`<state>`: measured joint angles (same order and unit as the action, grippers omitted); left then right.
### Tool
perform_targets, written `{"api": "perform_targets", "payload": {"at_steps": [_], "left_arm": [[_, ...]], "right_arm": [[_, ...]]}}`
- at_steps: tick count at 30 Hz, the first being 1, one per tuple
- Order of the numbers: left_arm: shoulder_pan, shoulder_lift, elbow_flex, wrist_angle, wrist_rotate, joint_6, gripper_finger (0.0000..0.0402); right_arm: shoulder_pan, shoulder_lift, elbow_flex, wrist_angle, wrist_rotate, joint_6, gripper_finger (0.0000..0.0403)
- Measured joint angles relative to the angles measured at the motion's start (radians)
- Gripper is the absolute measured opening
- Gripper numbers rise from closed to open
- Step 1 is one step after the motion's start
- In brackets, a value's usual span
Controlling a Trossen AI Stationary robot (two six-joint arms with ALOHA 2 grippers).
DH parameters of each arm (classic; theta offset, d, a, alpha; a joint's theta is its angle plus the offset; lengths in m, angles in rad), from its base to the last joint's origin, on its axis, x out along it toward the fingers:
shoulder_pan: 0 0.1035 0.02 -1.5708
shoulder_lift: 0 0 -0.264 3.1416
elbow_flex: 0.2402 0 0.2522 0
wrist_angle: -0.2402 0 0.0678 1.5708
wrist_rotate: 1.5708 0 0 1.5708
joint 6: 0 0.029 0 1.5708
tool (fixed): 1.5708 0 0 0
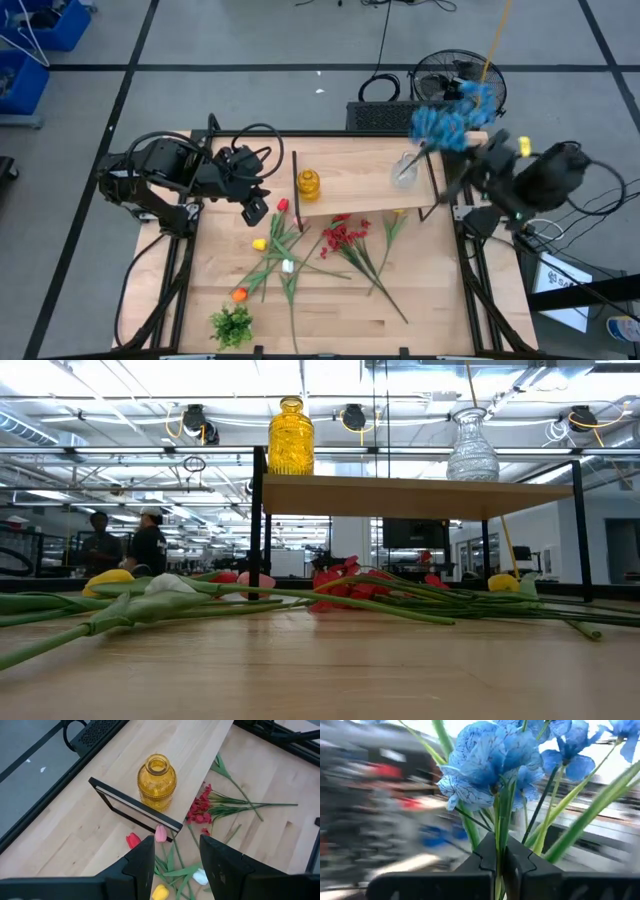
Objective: Pick and place flowers into a vace then onto a shelf
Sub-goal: Put the blue flowers into the transparent vase
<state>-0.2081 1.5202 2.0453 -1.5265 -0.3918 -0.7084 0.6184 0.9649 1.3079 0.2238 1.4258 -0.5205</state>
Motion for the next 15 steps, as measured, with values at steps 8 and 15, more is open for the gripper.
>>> {"api": "perform_targets", "payload": {"at_steps": [8,15], "left_arm": [[0.000,0.000,0.000,0.038,-0.002,0.048,0.0161],[0.000,0.000,0.000,0.039,-0.002,0.048,0.0161]], "right_arm": [[-0.107,-0.006,0.006,0.105,0.040,-0.205,0.0000],[-0.153,0.023,0.005,0.038,0.044,-0.124,0.0000]]}}
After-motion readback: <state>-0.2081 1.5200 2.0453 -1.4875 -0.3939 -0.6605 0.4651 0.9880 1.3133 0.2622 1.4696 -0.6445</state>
